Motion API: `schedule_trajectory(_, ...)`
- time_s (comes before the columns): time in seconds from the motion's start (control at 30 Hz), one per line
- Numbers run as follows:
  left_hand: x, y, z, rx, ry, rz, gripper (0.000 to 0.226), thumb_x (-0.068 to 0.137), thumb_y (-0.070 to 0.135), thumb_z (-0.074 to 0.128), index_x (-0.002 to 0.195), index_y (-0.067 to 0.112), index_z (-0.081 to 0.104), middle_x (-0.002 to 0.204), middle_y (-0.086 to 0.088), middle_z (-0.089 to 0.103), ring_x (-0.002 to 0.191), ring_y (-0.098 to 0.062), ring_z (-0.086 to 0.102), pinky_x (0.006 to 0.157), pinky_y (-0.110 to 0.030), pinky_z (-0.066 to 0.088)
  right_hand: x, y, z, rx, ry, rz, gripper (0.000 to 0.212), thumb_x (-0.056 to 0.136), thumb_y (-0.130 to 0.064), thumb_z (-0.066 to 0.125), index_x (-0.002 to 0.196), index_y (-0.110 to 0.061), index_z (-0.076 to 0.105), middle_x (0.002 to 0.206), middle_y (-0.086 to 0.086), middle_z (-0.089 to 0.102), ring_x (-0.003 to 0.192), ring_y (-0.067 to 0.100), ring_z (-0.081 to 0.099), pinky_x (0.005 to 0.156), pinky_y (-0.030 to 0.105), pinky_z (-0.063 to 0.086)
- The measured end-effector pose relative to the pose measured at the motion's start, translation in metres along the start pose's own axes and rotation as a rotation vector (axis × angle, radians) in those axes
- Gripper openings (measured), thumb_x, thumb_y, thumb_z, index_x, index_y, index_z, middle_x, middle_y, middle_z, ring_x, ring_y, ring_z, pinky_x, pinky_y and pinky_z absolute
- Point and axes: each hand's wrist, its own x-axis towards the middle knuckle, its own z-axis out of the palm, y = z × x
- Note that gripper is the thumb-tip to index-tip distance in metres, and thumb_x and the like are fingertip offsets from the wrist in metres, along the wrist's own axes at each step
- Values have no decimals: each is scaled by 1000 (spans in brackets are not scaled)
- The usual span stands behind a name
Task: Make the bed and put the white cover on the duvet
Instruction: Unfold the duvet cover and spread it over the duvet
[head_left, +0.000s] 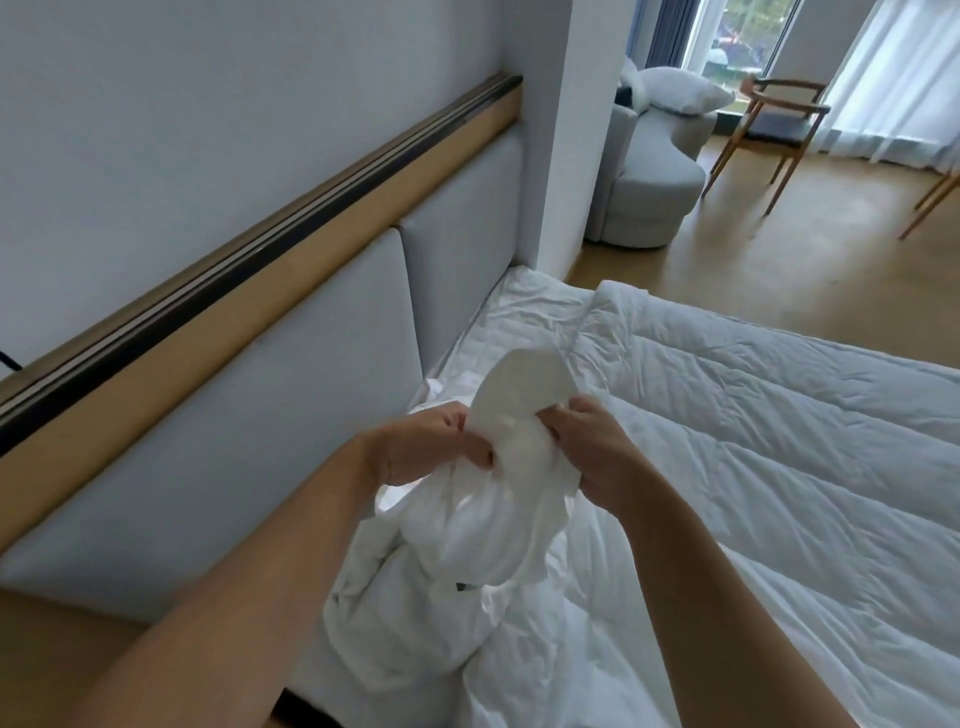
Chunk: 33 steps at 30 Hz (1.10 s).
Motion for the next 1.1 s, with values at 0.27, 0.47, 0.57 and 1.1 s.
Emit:
schedule_trajectory(0.27, 21, 25, 5, -134, 357, 158, 13, 78, 10, 50, 78, 4, 62, 68, -10, 49, 63, -26, 47, 59, -32, 37, -4, 2, -4, -218, -465, 145, 40, 76, -38, 85, 106, -13, 74, 103, 7, 77, 99, 26, 73, 91, 45, 59)
schedule_trajectory(0.47, 9, 21, -23, -51, 46, -72, 72, 59, 19, 71, 122, -13, 58, 108, -27, 62, 97, -41, 58, 89, -52, 45, 7, 3, -6, -21, -203, 62, 18, 98, -17, 63, 99, -3, 73, 103, 19, 75, 101, 42, 68, 99, 54, 50)
schedule_trajectory(0.57, 0, 25, -21, 160, -85, -138, 48, 70, 0, 79, 117, 2, 68, 110, -18, 74, 99, -32, 70, 88, -43, 59, 11, 6, 3, -57, -169, -16, 30, 103, -24, 55, 107, -1, 72, 107, 20, 74, 105, 40, 69, 95, 51, 55)
schedule_trajectory(1.1, -1, 32, -15, 59, 35, -76, 48, 71, 37, 72, 105, 3, 70, 103, -24, 69, 91, -33, 62, 79, -40, 53, 4, 11, -5, -345, -477, 43, 41, 82, -20, 78, 120, -8, 69, 116, 12, 72, 109, 28, 68, 100, 46, 55)
